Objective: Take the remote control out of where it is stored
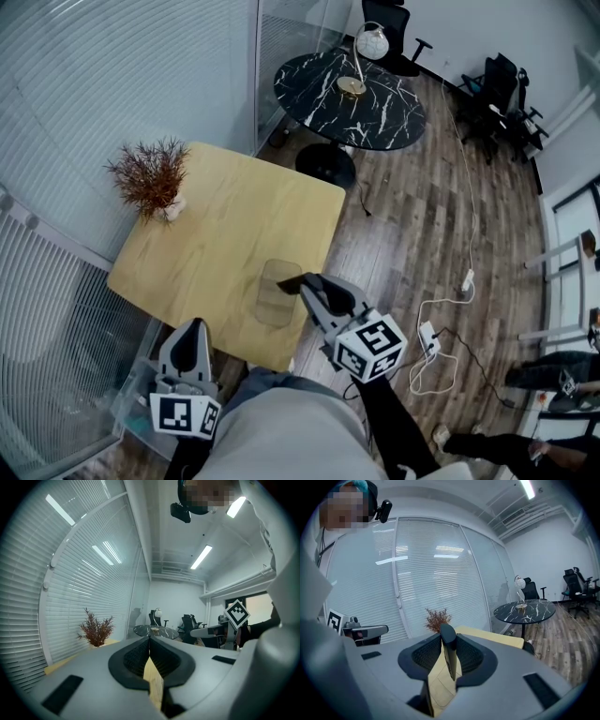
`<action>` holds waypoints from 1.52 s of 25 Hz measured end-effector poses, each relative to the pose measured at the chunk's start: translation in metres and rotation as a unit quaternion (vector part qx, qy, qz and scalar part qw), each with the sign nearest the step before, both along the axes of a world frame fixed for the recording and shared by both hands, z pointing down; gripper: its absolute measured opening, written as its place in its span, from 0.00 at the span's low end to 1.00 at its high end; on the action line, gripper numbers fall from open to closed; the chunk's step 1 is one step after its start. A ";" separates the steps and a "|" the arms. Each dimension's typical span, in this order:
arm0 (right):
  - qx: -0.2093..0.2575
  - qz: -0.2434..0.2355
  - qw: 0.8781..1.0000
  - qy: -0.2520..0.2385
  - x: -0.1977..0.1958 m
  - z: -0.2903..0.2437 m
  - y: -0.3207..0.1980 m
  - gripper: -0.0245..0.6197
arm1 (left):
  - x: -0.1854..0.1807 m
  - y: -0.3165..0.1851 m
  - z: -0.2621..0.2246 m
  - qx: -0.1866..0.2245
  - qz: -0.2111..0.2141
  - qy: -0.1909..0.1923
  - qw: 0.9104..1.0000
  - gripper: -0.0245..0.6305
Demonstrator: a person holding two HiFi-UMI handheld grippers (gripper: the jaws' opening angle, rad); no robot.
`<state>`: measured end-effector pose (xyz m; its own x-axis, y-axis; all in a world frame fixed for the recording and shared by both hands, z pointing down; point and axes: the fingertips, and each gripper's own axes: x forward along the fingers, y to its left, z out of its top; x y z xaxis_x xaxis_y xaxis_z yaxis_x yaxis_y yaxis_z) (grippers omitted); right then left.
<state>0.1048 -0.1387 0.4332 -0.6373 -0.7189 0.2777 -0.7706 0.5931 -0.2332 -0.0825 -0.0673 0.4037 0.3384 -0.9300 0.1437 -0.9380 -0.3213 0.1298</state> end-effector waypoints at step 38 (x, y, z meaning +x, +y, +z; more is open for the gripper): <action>0.006 0.002 1.000 0.001 0.000 -0.004 -0.001 0.20 | 0.000 0.000 0.000 0.000 -0.002 -0.001 1.000 0.05</action>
<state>0.1049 -0.1393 0.4288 -0.6340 -0.7245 0.2706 -0.7734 0.5927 -0.2249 -0.0829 -0.0674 0.4033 0.3351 -0.9311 0.1442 -0.9393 -0.3181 0.1288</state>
